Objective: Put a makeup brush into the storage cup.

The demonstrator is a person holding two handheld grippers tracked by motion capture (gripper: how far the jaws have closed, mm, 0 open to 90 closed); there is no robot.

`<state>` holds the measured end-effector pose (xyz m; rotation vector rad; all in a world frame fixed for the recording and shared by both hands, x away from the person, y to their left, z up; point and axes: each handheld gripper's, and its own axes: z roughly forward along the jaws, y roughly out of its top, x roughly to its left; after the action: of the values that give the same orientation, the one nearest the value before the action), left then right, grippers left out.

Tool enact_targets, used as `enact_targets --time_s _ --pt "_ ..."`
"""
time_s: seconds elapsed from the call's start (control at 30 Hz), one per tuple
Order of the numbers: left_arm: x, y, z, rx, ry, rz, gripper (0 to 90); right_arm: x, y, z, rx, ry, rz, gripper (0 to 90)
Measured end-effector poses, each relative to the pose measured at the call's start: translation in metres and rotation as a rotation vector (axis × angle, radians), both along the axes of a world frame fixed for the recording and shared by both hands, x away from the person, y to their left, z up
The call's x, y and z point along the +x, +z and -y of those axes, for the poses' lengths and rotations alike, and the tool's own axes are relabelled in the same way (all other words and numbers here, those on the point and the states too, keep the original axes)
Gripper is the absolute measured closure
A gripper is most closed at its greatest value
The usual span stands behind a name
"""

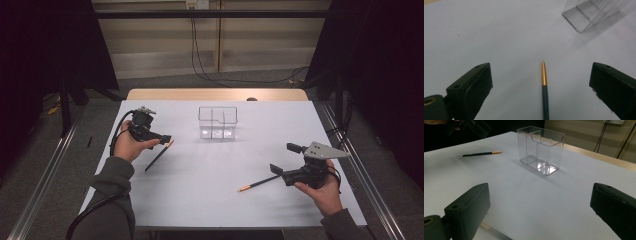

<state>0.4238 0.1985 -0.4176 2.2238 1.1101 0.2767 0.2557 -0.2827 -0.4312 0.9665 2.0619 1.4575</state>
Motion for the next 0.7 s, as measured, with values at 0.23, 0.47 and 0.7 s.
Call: enact_targets --time_s 0.23,0.47,0.7 --pt "0.004 0.006 0.0 0.06 0.007 -0.057 4.6 0.0 0.0 0.001 0.001 0.001 0.0 2.1" --pt "0.008 0.01 0.0 0.11 -0.004 -0.087 5.0 0.0 0.0 0.001 0.004 -0.003 0.002 2.1" --pt "0.011 0.009 0.002 0.154 -0.023 -0.144 5.8 0.0 0.0 0.002 0.002 -0.011 0.002 2.1"
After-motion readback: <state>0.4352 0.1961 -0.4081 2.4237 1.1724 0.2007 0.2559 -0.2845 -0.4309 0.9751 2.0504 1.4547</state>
